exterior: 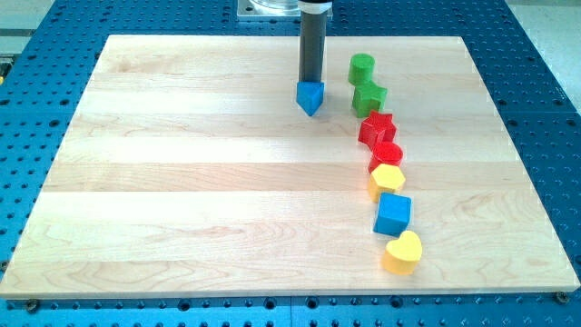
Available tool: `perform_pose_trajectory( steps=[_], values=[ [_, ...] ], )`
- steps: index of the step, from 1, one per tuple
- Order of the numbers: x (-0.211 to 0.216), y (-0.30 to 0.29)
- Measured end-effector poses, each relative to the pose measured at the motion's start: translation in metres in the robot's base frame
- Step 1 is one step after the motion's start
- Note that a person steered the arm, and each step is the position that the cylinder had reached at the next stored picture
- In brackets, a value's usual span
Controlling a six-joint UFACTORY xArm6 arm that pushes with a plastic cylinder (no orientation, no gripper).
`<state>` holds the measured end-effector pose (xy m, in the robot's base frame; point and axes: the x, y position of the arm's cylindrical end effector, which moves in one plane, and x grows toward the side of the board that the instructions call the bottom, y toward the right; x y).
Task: Place the green circle right to the green star
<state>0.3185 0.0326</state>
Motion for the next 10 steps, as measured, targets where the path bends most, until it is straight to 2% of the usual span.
perform_pose_trajectory(
  steps=[1, 2, 3, 4, 5, 6, 7, 8, 10],
  values=[
    [-0.030, 0.004],
    [-0.080, 0.009],
    [-0.077, 0.021],
    [-0.048, 0.022],
    [-0.027, 0.084],
    [-0.053, 0.096],
    [-0.055, 0.124],
    [-0.016, 0.142],
    [0.006, 0.176]
  ],
)
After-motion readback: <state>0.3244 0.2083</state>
